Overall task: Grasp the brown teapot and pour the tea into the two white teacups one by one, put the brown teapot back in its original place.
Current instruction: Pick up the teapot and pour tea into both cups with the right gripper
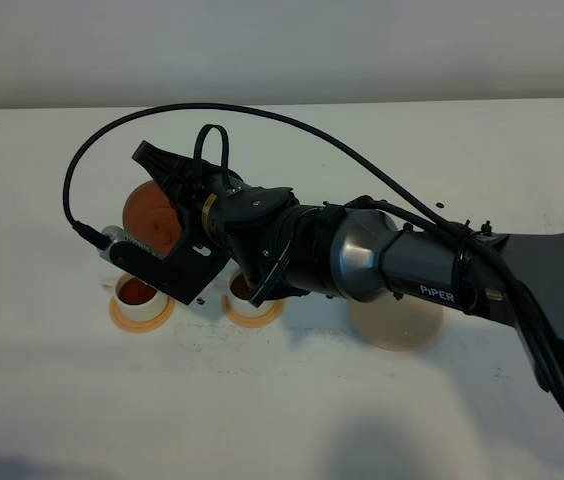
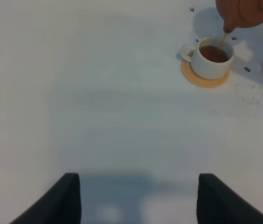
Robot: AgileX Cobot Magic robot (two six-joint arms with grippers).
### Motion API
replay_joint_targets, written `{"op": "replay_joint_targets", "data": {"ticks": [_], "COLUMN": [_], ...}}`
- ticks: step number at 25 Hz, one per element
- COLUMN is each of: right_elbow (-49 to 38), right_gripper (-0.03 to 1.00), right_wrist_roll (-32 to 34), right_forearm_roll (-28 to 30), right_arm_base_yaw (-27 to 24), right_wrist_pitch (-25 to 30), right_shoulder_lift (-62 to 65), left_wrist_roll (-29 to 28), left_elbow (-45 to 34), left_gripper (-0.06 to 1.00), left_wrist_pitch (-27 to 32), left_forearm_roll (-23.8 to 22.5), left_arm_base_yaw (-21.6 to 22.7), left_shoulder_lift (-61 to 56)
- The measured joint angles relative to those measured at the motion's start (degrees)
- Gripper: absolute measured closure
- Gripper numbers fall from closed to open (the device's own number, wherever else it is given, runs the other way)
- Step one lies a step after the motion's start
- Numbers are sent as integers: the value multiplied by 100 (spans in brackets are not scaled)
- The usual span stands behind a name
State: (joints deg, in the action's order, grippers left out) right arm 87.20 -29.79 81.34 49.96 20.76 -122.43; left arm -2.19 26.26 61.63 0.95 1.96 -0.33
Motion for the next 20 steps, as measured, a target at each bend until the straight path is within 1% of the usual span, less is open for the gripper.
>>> {"op": "replay_joint_targets", "data": {"ticks": [20], "right_elbow": [0], "right_gripper": [84], "right_wrist_roll": [0], "right_forearm_roll": [226], "right_arm_base_yaw": [0], "right_wrist_pitch": [0], "right_shoulder_lift": [0], "left_wrist_roll": [-5], "left_elbow": [0], "left_gripper": [41], "left_wrist_pitch": [0], "left_forearm_roll": [0], "left_arm_base_yaw": [0], "left_shoulder_lift": [0]}}
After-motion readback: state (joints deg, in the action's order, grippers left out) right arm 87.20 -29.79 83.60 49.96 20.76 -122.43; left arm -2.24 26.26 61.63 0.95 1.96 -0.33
